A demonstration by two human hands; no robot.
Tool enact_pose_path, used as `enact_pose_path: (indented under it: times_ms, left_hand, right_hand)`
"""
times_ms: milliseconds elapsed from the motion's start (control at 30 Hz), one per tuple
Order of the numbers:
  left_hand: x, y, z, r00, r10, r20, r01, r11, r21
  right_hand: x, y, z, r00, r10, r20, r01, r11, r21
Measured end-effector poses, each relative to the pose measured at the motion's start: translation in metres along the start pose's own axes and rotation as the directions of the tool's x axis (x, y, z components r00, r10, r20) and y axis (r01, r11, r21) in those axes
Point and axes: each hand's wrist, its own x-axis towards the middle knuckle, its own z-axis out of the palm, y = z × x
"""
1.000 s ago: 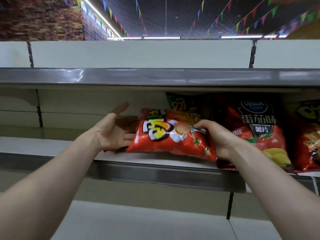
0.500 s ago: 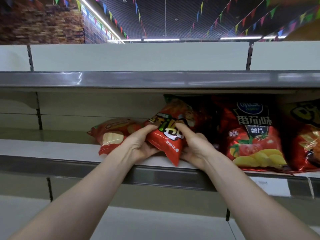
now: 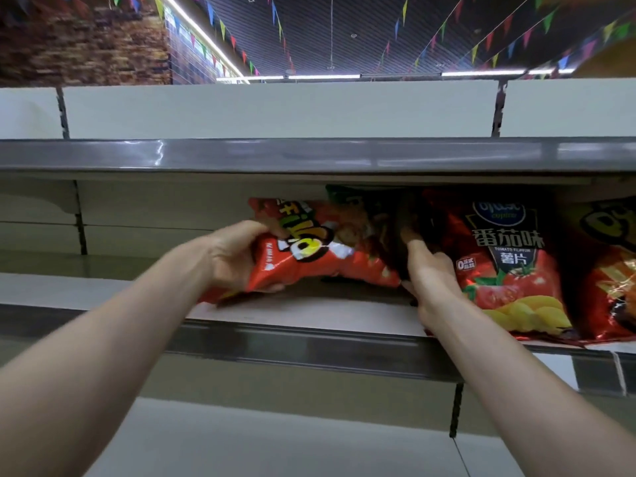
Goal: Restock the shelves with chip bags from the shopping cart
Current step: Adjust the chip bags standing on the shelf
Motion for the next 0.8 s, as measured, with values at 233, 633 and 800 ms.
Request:
enact_pose_path:
  times_ms: [233,633,800]
  left_hand:
    - [-0.009,0.018,-0.019,0.999,-0.013,-0.032,0.018,0.987,0.162]
    - [0.036,-0.017,0.069,0.98,0.195,-0.034,-0.198,0.959,-0.201]
    - [0.067,-0.006,0.102,0.883,0.366,-0.292,-0.404,0.912,-0.077]
  right_hand:
    - [-0.007,0.0,0.003,0.944,-0.043,0.326,0.119,0.97,-0.214]
    - [0.002,0.005,0.012,0.967,-0.054,0.247,0.121,0.956,-0.267]
    - [0.038,0.004,0.022,0.99,-0.011,0.141,0.03,0.991,-0.133]
